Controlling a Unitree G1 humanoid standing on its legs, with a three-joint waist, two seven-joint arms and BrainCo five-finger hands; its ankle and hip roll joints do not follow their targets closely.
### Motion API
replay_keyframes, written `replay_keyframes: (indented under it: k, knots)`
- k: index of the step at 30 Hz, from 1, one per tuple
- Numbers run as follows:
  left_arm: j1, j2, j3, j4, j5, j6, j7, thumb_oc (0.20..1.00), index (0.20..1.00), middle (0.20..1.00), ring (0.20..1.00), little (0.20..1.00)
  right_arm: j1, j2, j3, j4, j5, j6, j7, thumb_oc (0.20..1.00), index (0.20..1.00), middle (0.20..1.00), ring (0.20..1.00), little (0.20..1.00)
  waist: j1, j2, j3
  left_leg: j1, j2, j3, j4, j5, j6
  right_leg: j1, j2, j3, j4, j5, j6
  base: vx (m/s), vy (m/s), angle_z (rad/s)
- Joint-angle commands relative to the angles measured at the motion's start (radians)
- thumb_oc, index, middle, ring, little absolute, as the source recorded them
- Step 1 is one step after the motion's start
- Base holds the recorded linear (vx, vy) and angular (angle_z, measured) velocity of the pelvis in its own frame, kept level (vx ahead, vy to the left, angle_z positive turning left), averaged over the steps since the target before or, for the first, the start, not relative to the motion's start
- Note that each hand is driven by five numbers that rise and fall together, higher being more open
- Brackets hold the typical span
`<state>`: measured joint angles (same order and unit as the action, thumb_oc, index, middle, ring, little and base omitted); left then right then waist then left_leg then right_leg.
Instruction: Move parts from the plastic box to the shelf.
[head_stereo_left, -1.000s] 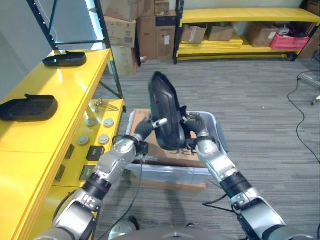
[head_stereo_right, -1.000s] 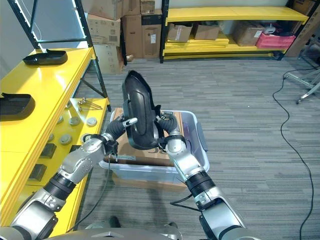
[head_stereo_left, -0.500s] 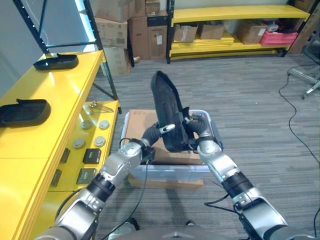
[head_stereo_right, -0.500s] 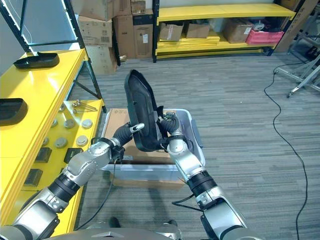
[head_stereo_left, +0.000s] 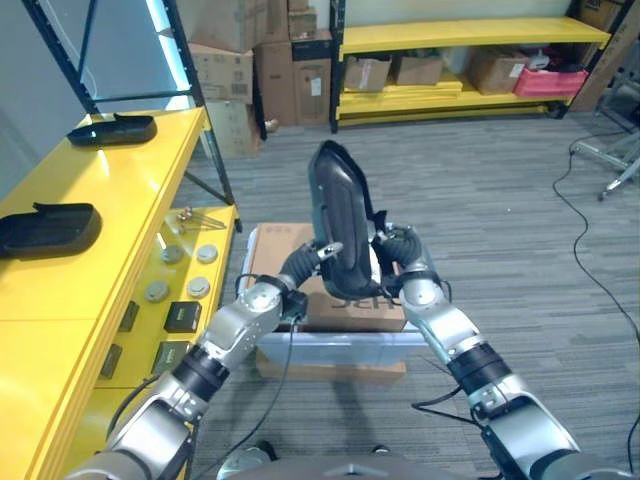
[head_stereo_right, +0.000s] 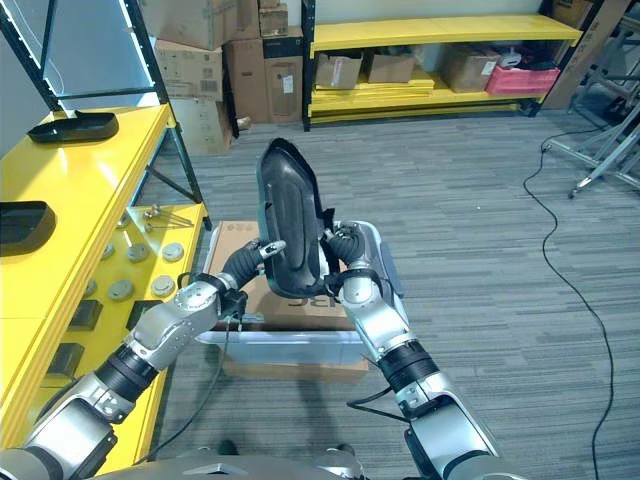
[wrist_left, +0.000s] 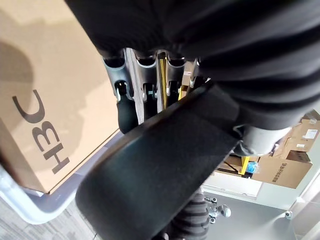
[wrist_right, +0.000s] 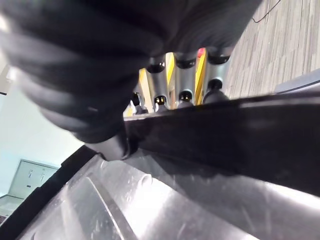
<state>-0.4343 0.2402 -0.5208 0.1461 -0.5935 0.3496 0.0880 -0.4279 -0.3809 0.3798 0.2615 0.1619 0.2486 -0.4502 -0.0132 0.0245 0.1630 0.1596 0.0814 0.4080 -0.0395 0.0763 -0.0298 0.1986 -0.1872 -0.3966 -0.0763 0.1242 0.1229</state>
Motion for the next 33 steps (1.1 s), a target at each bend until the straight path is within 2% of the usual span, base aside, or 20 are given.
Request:
replay_keyframes:
  k: [1, 7, 15, 16, 17, 18, 19, 28, 31, 33]
  knots:
    - [-0.155, -0.105, -0.072, 0.0, 0.019, -0.091, -0.028, 0.2, 0.2, 0.2, 0.2, 0.2, -0.152, 0.06, 0.033, -0.022, 0.028, -0.053, 0.0, 0.2, 0.2, 0.2, 0.2, 0.2, 0.028, 0.012, -0.036, 0.02, 0.048, -0.035, 0.007, -0.056, -0.043, -0.001, -0.04, -0.049, 0.024, -0.066, 0.085, -0.05, 0.0, -0.01]
    - [-0.155, -0.099, -0.068, -0.02, 0.027, -0.1, -0.014, 0.2, 0.2, 0.2, 0.2, 0.2, -0.149, 0.064, 0.032, -0.027, 0.04, -0.051, -0.011, 0.2, 0.2, 0.2, 0.2, 0.2, 0.03, 0.012, -0.036, 0.021, 0.046, -0.037, 0.007, -0.056, -0.042, 0.001, -0.04, -0.051, 0.023, -0.066, 0.084, -0.01, 0.0, 0.0]
    - [-0.148, -0.119, -0.068, -0.037, -0.036, -0.113, 0.02, 0.2, 0.2, 0.2, 0.2, 0.2, -0.145, 0.084, 0.025, -0.036, 0.09, -0.06, -0.009, 0.2, 0.2, 0.2, 0.2, 0.2, 0.029, 0.01, -0.036, 0.023, 0.047, -0.041, 0.004, -0.055, -0.043, 0.002, -0.038, -0.05, 0.023, -0.067, 0.083, 0.0, 0.0, 0.0]
    - [-0.148, -0.12, -0.068, -0.037, -0.037, -0.115, 0.023, 0.2, 0.2, 0.2, 0.2, 0.2, -0.146, 0.085, 0.025, -0.037, 0.095, -0.06, -0.008, 0.278, 0.278, 0.278, 0.278, 0.278, 0.029, 0.01, -0.036, 0.023, 0.047, -0.041, 0.004, -0.054, -0.043, 0.002, -0.038, -0.05, 0.024, -0.067, 0.083, 0.0, 0.0, 0.0]
    - [-0.146, -0.121, -0.069, -0.039, -0.039, -0.117, 0.031, 0.2, 0.2, 0.2, 0.2, 0.2, -0.146, 0.088, 0.025, -0.038, 0.105, -0.06, -0.008, 0.809, 0.809, 0.809, 0.809, 0.809, 0.029, 0.009, -0.035, 0.023, 0.047, -0.041, 0.005, -0.054, -0.043, 0.002, -0.038, -0.05, 0.024, -0.067, 0.082, 0.04, -0.001, 0.01]
    - [-0.147, -0.124, -0.069, -0.037, -0.038, -0.121, 0.038, 0.2, 0.2, 0.2, 0.2, 0.2, -0.142, 0.092, 0.026, -0.045, 0.112, -0.055, -0.003, 1.0, 1.0, 1.0, 1.0, 1.0, 0.029, 0.011, -0.035, 0.031, 0.048, -0.048, 0.004, -0.065, -0.05, 0.01, -0.037, -0.043, 0.025, -0.077, 0.09, 0.0, 0.0, 0.0]
    - [-0.148, -0.125, -0.066, -0.034, -0.034, -0.133, 0.045, 0.2, 0.2, 0.2, 0.2, 0.2, -0.147, 0.099, 0.026, -0.044, 0.13, -0.053, 0.002, 1.0, 1.0, 1.0, 1.0, 1.0, 0.03, 0.009, -0.034, 0.023, 0.047, -0.041, 0.006, -0.056, -0.042, 0.003, -0.038, -0.05, 0.024, -0.069, 0.081, 0.0, 0.0, 0.0]
    - [-0.143, -0.115, -0.029, -0.062, -0.004, -0.176, 0.124, 0.2, 0.2, 0.2, 0.2, 0.2, -0.131, 0.118, 0.017, -0.059, 0.235, -0.046, -0.008, 1.0, 1.0, 1.0, 1.0, 1.0, 0.037, 0.007, -0.034, 0.034, 0.048, -0.052, 0.005, -0.066, -0.05, 0.017, -0.036, -0.051, 0.023, -0.079, 0.088, 0.01, 0.0, 0.0]
    - [-0.134, -0.088, 0.037, -0.074, 0.023, -0.249, 0.21, 0.2, 0.2, 0.2, 0.2, 0.2, -0.1, 0.124, -0.007, -0.072, 0.256, -0.05, -0.023, 1.0, 1.0, 1.0, 1.0, 1.0, 0.043, 0.004, -0.038, 0.035, 0.048, -0.052, 0.001, -0.065, -0.05, 0.019, -0.035, -0.055, 0.018, -0.079, 0.087, 0.0, 0.0, 0.0]
    - [-0.126, -0.072, 0.071, -0.08, 0.044, -0.273, 0.23, 0.2, 0.2, 0.2, 0.2, 0.2, -0.086, 0.122, -0.016, -0.069, 0.26, -0.048, -0.049, 1.0, 1.0, 1.0, 1.0, 1.0, 0.046, 0.004, -0.04, 0.034, 0.048, -0.053, 0.001, -0.064, -0.05, 0.02, -0.035, -0.058, 0.016, -0.079, 0.087, 0.0, 0.0, 0.0]
